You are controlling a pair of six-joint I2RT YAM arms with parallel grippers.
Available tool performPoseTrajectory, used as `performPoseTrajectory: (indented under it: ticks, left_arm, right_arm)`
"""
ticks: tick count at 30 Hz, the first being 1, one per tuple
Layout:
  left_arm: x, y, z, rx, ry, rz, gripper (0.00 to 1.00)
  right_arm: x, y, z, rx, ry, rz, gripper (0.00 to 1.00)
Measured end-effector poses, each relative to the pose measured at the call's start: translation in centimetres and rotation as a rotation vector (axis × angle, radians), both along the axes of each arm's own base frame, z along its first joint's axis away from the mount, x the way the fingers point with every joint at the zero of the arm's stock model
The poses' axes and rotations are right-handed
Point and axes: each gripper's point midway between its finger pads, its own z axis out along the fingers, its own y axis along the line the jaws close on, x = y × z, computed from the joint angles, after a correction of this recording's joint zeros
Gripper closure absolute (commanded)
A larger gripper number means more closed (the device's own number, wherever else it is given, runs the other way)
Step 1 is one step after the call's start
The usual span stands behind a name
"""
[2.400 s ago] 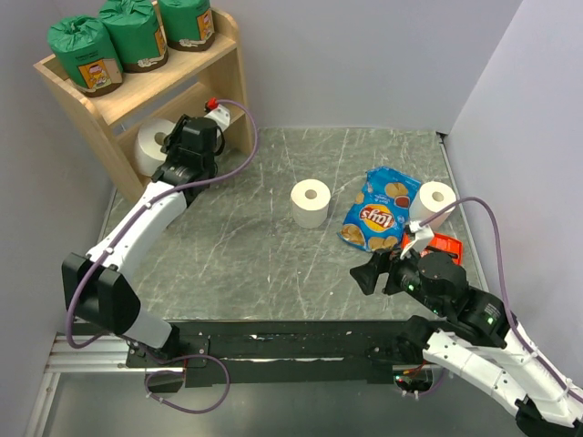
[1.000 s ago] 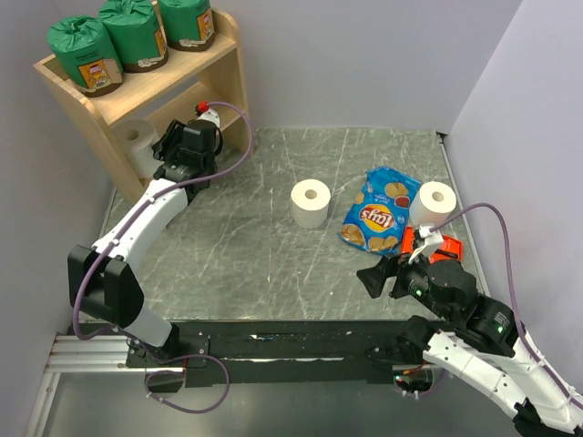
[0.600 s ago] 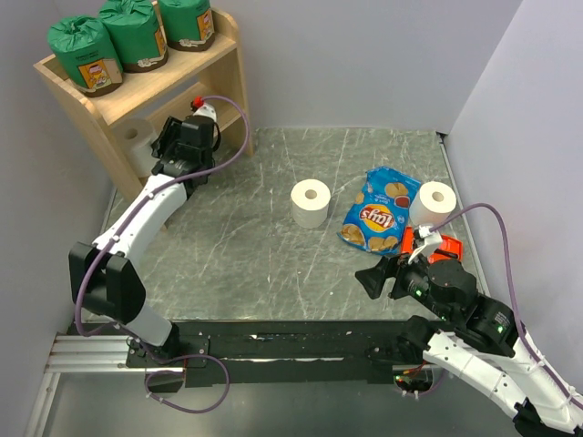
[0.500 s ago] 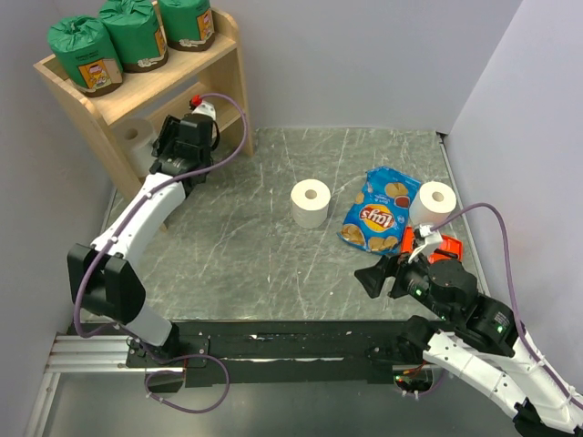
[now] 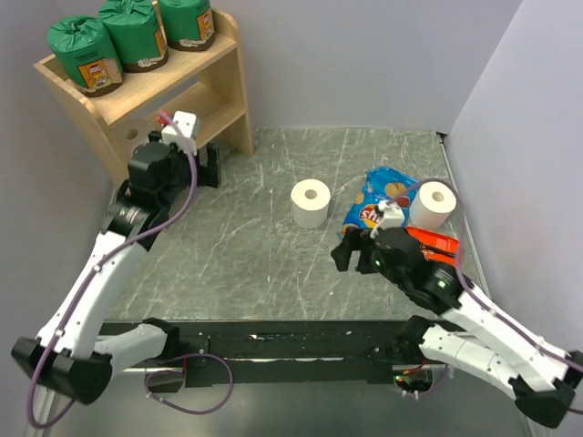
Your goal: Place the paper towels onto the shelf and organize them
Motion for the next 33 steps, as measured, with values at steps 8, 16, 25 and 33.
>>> performPoseTrajectory:
  ticks: [8, 16, 25, 33]
  left_arm:
    - [-6.0, -2.5, -8.7, -0.176, 0.135, -0.161, 0.04]
    - [-7.9, -3.9, -10.3, -0.226, 0.18, -0.239, 0.04]
    - [-7.9, -4.3, -11.5, -0.171, 0.225, -0.208, 0.04]
    - [-7.9, -4.5, -12.4, -0.148, 0.254, -0.196, 0.03]
  right_arm:
    - [8.2, 1.6, -1.0, -0.081, 0.072, -0.147, 0.01]
    - [17.0, 1.9, -2.6, -0.069, 0.149, -0.234, 0.01]
    - [21.5, 2.9, -7.7, -0.133, 0.268, -0.244, 0.02]
    - [21.8, 3.2, -8.6, -0.128, 0.279, -0.229, 0.09]
